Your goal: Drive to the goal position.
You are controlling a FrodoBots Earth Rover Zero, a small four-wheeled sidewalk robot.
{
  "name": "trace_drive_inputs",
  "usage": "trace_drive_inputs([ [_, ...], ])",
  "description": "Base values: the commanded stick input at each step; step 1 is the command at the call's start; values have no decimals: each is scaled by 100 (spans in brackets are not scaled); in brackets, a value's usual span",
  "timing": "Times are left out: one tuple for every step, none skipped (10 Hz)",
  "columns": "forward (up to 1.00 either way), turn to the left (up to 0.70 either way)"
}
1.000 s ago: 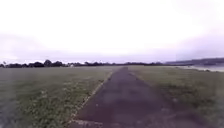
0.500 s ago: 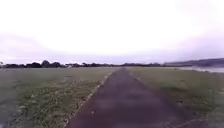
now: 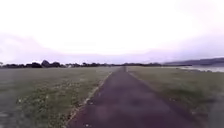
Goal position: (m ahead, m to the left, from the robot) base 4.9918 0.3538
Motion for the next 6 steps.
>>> trace_drive_inputs([
  [50, 0],
  [50, 0],
  [50, 0],
  [50, 0],
  [50, 0],
  [50, 0],
])
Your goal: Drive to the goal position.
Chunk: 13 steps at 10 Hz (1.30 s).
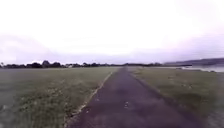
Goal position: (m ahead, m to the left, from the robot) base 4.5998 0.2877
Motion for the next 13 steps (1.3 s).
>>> trace_drive_inputs([
  [50, 0],
  [50, 0],
  [50, -6],
  [50, -19],
  [50, -25],
  [50, -25],
  [50, -25],
  [50, -25],
  [50, -25],
  [50, -25],
  [50, -25],
  [50, -15],
  [50, -3],
])
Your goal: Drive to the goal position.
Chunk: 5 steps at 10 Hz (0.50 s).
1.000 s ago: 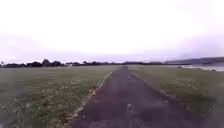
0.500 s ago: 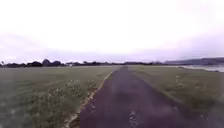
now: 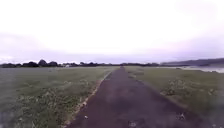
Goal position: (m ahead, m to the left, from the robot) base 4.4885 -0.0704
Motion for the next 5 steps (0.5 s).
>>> trace_drive_inputs([
  [50, 0],
  [50, 0],
  [50, 0],
  [50, 0],
  [50, 0],
])
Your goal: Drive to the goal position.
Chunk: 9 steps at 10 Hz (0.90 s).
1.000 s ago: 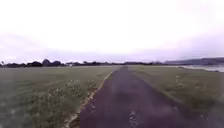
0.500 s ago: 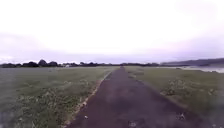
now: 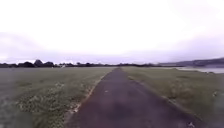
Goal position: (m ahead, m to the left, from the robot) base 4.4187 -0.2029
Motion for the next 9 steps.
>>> trace_drive_inputs([
  [50, 0],
  [50, 0],
  [50, 0],
  [50, 0],
  [50, 0],
  [50, 0],
  [50, 0],
  [50, 0],
  [50, 0],
])
